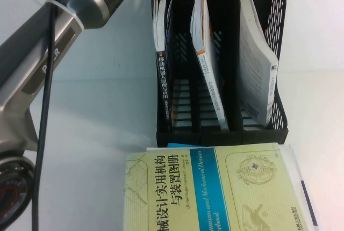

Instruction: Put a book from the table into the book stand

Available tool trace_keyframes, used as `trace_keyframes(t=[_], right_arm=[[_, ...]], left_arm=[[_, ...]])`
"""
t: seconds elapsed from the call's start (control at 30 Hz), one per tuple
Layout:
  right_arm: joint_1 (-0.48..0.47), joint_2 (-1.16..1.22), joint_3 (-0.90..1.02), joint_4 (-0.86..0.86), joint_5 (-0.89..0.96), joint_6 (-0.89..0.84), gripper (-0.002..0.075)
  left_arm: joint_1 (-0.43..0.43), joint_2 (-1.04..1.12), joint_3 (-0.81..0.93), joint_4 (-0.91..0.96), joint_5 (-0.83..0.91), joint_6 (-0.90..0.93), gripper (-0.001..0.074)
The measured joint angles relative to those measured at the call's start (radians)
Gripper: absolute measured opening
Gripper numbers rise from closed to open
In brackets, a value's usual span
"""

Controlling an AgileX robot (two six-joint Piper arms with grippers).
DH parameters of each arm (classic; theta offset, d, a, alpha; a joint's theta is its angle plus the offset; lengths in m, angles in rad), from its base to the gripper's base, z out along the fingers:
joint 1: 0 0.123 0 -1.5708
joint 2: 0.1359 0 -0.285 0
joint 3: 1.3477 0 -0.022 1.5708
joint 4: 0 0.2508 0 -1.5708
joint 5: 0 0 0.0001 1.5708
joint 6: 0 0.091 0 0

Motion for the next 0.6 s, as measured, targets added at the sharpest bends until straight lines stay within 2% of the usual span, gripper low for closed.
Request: trace_keyframes(t=[0.07, 0.13, 0.27, 0.33, 0.47, 0.6], right_arm=[[0.000, 0.000, 0.000, 0.000, 0.000, 0.000, 0.0008], [0.000, 0.000, 0.000, 0.000, 0.006, 0.000, 0.0008], [0.000, 0.000, 0.000, 0.000, 0.010, 0.000, 0.0008], [0.000, -0.005, 0.003, -0.001, 0.012, 0.000, 0.0008], [0.000, -0.086, 0.083, -0.035, -0.061, 0.000, 0.0008], [0.000, -0.264, 0.251, -0.038, -0.156, 0.000, 0.0006]], left_arm=[[0.000, 0.000, 0.000, 0.000, 0.015, 0.024, 0.0322], [0.000, -0.002, -0.001, 0.000, 0.044, 0.076, 0.0272], [0.000, -0.002, -0.001, -0.035, 0.139, 0.273, 0.0095], [0.000, -0.011, -0.001, -0.058, 0.209, 0.360, 0.0040], [-0.011, -0.058, -0.001, -0.058, 0.295, 0.443, 0.0008], [-0.072, -0.143, -0.001, 0.008, 0.286, 0.457, 0.0001]])
